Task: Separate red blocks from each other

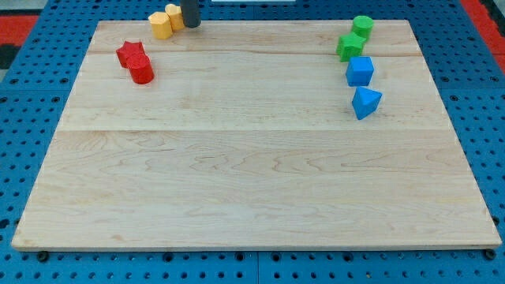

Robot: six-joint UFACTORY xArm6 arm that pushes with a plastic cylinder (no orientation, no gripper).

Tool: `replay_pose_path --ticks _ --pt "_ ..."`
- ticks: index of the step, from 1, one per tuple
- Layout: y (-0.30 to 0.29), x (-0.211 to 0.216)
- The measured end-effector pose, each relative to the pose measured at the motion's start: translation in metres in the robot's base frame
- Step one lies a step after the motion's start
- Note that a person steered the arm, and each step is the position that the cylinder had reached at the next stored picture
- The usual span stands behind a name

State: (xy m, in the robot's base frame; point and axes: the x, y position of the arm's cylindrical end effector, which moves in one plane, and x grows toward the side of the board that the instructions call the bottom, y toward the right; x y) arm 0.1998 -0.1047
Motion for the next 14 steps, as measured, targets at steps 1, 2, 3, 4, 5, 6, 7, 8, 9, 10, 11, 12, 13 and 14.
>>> replay_pose_path --ticks 1,2,3,4,5,6,7,8,9,10,11,12,13,14 --pt "-0.031 0.008" --pt "-0.071 0.032" --pt "-0.072 0.059" --pt "-0.095 0.065" --pt "-0.102 0.064" --pt "-0.102 0.064" --pt "-0.108 0.074" --pt "-0.120 0.085" --pt "-0.116 0.119" --pt "-0.078 0.138" --pt "-0.057 0.139" --pt "-0.040 0.154" --pt "-0.038 0.126" --pt "-0.038 0.102"
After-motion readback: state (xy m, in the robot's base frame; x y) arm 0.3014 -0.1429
